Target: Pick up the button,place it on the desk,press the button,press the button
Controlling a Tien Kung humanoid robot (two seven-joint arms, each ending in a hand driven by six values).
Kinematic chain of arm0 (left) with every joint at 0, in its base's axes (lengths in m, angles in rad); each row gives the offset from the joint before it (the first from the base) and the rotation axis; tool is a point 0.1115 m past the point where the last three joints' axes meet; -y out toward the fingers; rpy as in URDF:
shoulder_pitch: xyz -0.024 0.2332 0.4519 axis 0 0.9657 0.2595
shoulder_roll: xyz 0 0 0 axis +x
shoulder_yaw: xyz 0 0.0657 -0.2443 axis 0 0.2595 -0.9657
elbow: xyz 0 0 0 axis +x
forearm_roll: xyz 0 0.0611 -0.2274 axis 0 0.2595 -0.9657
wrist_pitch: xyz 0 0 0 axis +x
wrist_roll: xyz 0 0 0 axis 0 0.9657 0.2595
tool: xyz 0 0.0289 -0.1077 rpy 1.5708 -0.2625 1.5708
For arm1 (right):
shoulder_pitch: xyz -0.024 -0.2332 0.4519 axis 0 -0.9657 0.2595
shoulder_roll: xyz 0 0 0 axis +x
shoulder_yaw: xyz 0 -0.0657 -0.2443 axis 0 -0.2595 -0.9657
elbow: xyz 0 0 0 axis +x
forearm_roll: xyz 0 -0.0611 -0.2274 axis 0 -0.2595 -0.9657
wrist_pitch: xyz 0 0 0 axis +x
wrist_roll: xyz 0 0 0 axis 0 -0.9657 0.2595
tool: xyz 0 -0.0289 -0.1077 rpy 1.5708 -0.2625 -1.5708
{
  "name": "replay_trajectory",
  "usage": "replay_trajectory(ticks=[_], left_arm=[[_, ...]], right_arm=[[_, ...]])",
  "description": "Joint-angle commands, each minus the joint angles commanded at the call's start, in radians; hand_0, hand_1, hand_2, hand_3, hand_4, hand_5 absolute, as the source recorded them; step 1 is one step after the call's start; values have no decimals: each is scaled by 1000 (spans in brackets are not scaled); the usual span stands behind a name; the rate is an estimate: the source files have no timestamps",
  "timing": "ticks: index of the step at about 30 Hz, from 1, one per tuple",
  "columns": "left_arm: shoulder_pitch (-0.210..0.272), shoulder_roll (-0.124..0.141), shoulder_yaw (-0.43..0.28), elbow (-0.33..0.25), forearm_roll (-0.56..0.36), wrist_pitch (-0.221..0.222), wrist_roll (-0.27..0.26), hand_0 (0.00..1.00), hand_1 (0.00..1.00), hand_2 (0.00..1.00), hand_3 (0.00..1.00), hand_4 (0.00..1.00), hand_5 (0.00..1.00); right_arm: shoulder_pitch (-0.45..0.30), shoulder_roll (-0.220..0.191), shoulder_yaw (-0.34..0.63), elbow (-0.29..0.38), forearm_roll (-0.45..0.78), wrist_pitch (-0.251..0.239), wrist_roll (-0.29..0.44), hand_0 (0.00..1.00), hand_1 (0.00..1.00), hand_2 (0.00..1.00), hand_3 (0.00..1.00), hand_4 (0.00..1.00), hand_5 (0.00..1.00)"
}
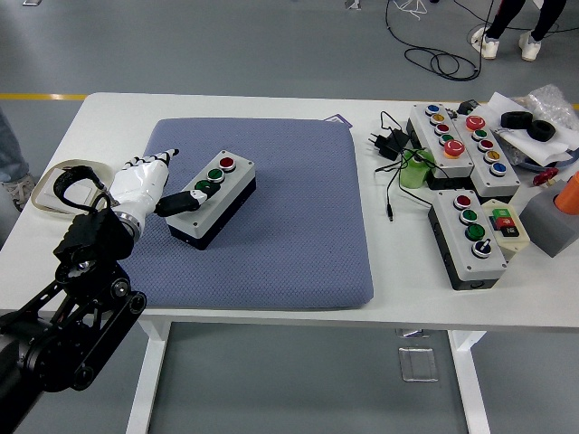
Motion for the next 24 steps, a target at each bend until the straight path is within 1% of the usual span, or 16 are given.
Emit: replay_trajectory(ticks=[2,4,7,10,11,16,17,20,22,23,24], left_arm=[[0,-2,3,2,0,0,2,998,998,998,998,995,964],[2,-11,9,8,0,-3,8,998,998,998,998,995,964],[-2,-28,15,25,0,-13,17,998,998,998,998,998,968],[-13,-50,12,59,0,-32,22,998,998,998,998,998,968],[-16,-57,9,69,0,-38,23,998,998,998,998,998,885],[-33,-89,-4,117,0,-56,34,998,998,998,998,998,885],[-35,-94,-6,122,0,-59,37,956,998,998,998,998,792],[-44,-113,-11,137,0,-71,48,956,998,998,998,998,792],[-50,-118,-17,146,0,-67,53,956,998,998,998,998,792],[-52,-118,-19,148,0,-65,53,878,998,998,998,998,737],[-57,-118,-23,153,0,-63,52,878,998,998,998,998,737]], right_arm=[[0,0,0,0,-1,0,0,661,636,721,588,365,211],[1,0,1,0,-2,0,0,661,636,721,588,365,211],[1,0,4,0,-6,0,0,661,636,719,588,365,211],[1,-1,5,0,-8,0,0,661,636,719,588,365,211],[2,-1,5,0,-9,0,0,661,635,718,588,365,211],[4,-1,5,0,-7,-1,0,661,635,718,588,365,211],[5,-2,4,0,-5,-1,1,661,634,717,588,365,211],[6,-2,4,0,-4,-3,1,661,634,717,588,365,211],[7,-2,3,0,-6,-4,1,661,634,717,588,365,211],[7,-2,3,0,-6,-4,1,660,634,715,588,365,211],[7,-2,3,0,-6,-5,1,660,634,715,588,365,211]])
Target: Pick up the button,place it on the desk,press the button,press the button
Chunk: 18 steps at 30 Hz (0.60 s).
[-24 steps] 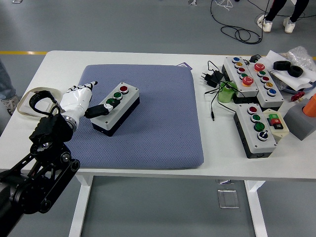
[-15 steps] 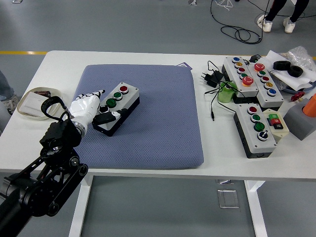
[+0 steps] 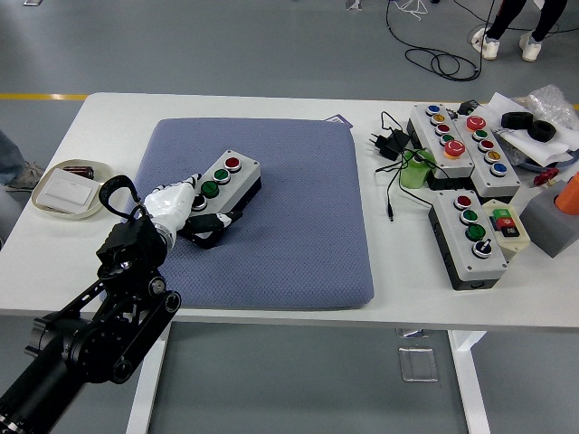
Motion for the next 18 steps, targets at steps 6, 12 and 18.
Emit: replay_trajectory(ticks=[6,12,18], left_arm=[[-13,0,-6,11,0,21,3,741,915,997,923,995,609],[-25,0,-11,30,0,11,0,586,767,884,792,940,519],[-32,0,-7,50,0,-2,-3,393,578,702,602,891,464]], right_arm=[[-1,-1,1,0,-1,0,0,660,633,713,588,365,211],[0,-2,3,0,-4,0,0,660,633,713,587,365,210],[0,-3,5,0,-8,0,-1,659,633,713,587,365,210]])
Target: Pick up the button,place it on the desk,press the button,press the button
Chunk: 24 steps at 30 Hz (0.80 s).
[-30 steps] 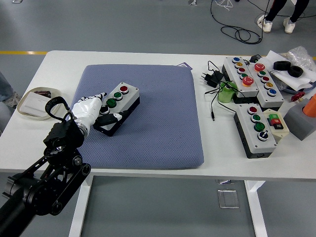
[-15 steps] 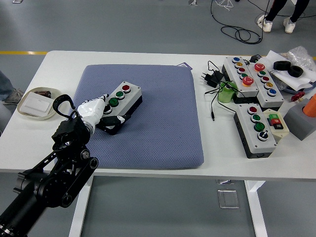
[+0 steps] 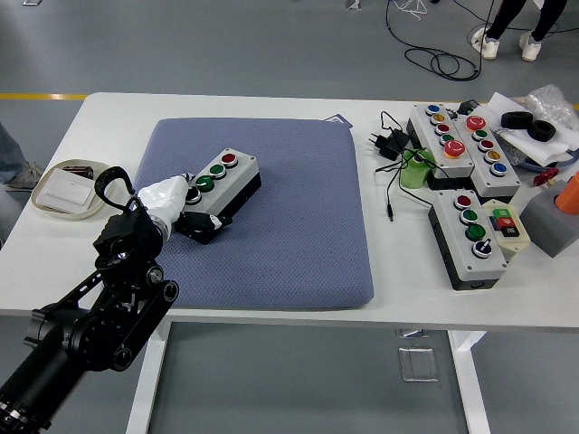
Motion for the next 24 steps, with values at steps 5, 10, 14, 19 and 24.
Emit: replay_trajectory(ticks=[5,10,14,19,24], left_arm=[[1,0,8,10,0,30,-5,282,348,404,437,526,210],[-1,0,20,26,0,96,-37,282,348,404,437,526,210],[-3,0,23,42,0,124,-51,224,180,211,288,340,2],[1,0,27,62,0,133,-36,194,71,119,238,158,2],[4,0,29,68,0,144,-38,159,17,70,207,115,2]], right_arm=[[-2,-1,0,0,0,-1,0,659,633,712,587,365,212],[-5,0,2,0,-2,-1,-1,659,633,712,587,365,212],[-6,-1,0,0,0,-1,-1,659,632,711,586,365,211],[-9,-1,-3,0,4,-1,0,659,632,711,586,365,210],[-9,-2,-3,0,4,-1,-1,659,632,711,586,365,209]])
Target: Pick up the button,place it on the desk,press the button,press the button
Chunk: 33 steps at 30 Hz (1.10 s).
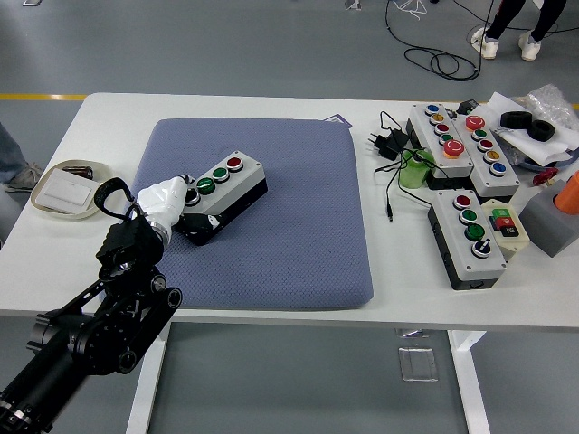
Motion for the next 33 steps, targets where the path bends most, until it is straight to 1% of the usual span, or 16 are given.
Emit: replay_trajectory(ticks=[3,7,9,11,12,15,17,18,21,22,23,24,27,30,32,33], left_arm=[[1,3,-1,3,0,20,-10,159,17,70,207,115,2],[1,9,-1,-2,0,65,-37,146,2,50,199,110,2],[-1,19,6,-14,0,102,-56,146,2,50,199,110,2],[-4,26,14,-20,0,126,-65,145,2,42,195,123,2],[-15,48,47,-24,0,158,-82,145,2,42,195,123,2],[-33,84,111,-27,0,214,-108,145,2,42,195,123,2],[-52,117,160,-20,0,265,-153,144,2,40,184,127,2],[-55,123,171,-19,0,278,-164,144,2,40,184,127,2],[-74,159,207,-1,0,336,-251,144,2,40,184,127,2],[-76,164,210,1,0,343,-273,144,2,40,184,127,2],[-84,182,220,9,0,361,-315,153,2,38,176,140,2],[-91,195,228,17,0,364,-354,153,2,38,176,140,2],[-116,227,255,43,0,350,-482,153,2,38,176,140,2],[-139,244,278,69,-1,336,-591,160,5,40,169,157,2],[-157,256,295,92,-41,321,-670,160,5,40,169,157,2],[-170,264,305,111,-68,300,-715,160,5,40,169,157,2]], right_arm=[[1,-1,1,0,-1,0,0,659,632,711,586,365,209],[1,0,1,0,2,-1,0,659,632,711,586,364,209],[3,0,-1,0,5,-1,0,659,632,711,586,364,209],[3,0,-1,0,5,-2,0,658,631,711,586,364,208],[3,1,0,0,6,-2,0,658,631,711,586,364,208],[4,0,2,0,4,-1,0,658,631,711,586,364,208],[3,1,3,0,6,-3,0,659,631,711,586,364,207],[3,1,3,0,7,-3,0,659,631,711,586,364,207],[4,1,3,0,7,-3,0,659,631,711,586,364,207],[4,1,2,0,7,-4,0,659,631,711,586,364,207],[4,1,2,0,8,-4,0,659,632,711,585,363,208],[4,1,3,0,8,-4,0,659,632,711,585,363,208],[5,2,3,0,9,-4,0,659,632,711,585,363,208],[5,2,4,0,6,-4,-1,659,632,711,585,362,208],[5,2,5,0,2,-3,-2,659,632,711,585,362,208],[5,2,5,0,1,-3,-2,659,632,711,585,362,208]])
